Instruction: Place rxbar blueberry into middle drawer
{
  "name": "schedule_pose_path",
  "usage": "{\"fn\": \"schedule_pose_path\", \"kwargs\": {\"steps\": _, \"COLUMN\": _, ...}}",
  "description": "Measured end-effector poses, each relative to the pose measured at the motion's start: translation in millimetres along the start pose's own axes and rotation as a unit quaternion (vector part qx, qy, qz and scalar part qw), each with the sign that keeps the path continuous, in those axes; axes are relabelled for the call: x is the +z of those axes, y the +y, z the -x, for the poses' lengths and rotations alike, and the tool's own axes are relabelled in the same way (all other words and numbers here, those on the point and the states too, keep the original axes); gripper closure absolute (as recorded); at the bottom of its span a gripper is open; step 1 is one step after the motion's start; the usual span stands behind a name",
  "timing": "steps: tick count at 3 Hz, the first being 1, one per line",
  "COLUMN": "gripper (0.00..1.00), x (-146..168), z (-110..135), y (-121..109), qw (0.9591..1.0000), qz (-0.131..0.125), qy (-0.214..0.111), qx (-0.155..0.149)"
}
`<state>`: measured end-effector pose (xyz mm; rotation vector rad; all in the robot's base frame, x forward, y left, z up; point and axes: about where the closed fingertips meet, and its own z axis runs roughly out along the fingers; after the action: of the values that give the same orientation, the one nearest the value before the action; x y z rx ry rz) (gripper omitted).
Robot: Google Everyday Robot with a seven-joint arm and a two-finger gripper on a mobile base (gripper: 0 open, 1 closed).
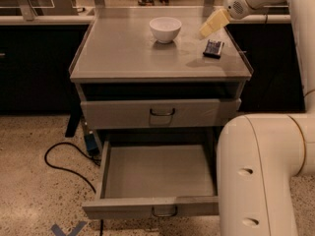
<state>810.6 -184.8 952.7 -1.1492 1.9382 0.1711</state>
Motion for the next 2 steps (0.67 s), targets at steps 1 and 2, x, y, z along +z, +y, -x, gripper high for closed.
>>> {"fn": "schedule_pose_path", "kwargs": {"steps": 1, "gripper": 0.00, "x": -27.0, "z": -25.5, "y": -50.1, "qw": 0.9953, "qz": -0.072, "qy": -0.051, "qx": 0.040}}
{"fn": "schedule_pose_path", "kwargs": {"steps": 2, "gripper": 0.00, "x": -26.7, "z": -25.6, "y": -49.8, "qw": 0.9953, "qz": -0.072, "qy": -0.051, "qx": 0.040}}
